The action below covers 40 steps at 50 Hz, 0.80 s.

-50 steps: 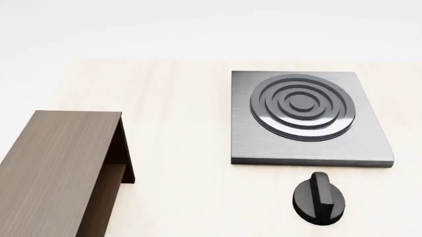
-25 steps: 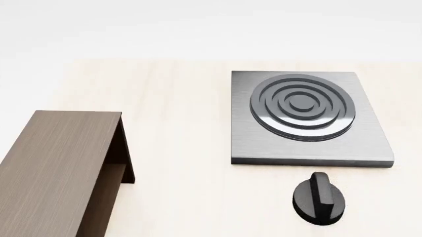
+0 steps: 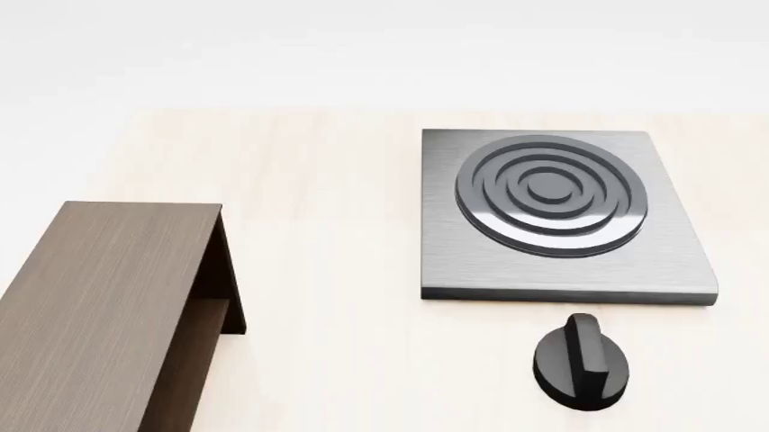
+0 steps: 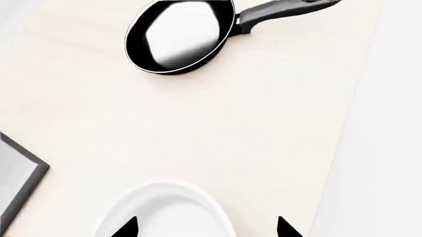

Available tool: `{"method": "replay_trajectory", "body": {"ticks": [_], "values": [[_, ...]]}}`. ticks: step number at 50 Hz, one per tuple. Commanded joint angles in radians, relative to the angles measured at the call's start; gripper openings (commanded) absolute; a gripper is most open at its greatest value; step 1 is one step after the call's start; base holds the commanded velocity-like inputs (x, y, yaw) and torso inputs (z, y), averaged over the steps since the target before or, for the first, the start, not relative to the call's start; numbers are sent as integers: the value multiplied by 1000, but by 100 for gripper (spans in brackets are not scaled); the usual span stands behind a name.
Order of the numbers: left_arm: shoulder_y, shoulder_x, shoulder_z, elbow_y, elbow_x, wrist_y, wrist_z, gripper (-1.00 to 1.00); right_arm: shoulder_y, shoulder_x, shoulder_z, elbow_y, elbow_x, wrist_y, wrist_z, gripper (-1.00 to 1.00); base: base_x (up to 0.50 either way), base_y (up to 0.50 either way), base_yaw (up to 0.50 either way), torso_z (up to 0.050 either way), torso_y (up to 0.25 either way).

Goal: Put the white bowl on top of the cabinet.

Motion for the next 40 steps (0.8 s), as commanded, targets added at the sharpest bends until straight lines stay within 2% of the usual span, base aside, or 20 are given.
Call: {"method": "replay_trajectory", "body": {"ticks": [1, 8, 16, 19, 27, 37, 40], "values": [[-1, 0, 0, -3, -2, 0, 2, 100, 2, -25, -62, 49, 0, -26, -27, 100, 0, 0, 0, 0, 0], [-1, 0, 2, -3, 2, -2, 0, 100, 14, -27, -108, 67, 2, -31, -53, 100, 0, 0, 0, 0, 0], [-2, 0, 3, -4, 5, -4, -2, 100, 123, 36, -348, 100, 52, -92, -135, 100, 0, 0, 0, 0, 0], [-4, 0, 3, -5, 8, -7, -2, 100, 217, 51, -467, 107, 59, -94, -153, 100, 0, 0, 0, 0, 0], [-5, 0, 3, -4, 13, -12, -4, 100, 320, 9, -567, 155, 43, -64, -159, 100, 0, 0, 0, 0, 0], [-8, 1, 4, -3, 20, -15, -5, 100, 366, -24, -608, 194, 45, -2, -198, 100, 0, 0, 0, 0, 0], [-9, 2, 4, -5, 21, -16, -5, 100, 470, -58, -685, 237, 14, 92, -209, 100, 0, 0, 0, 0, 0]]}}
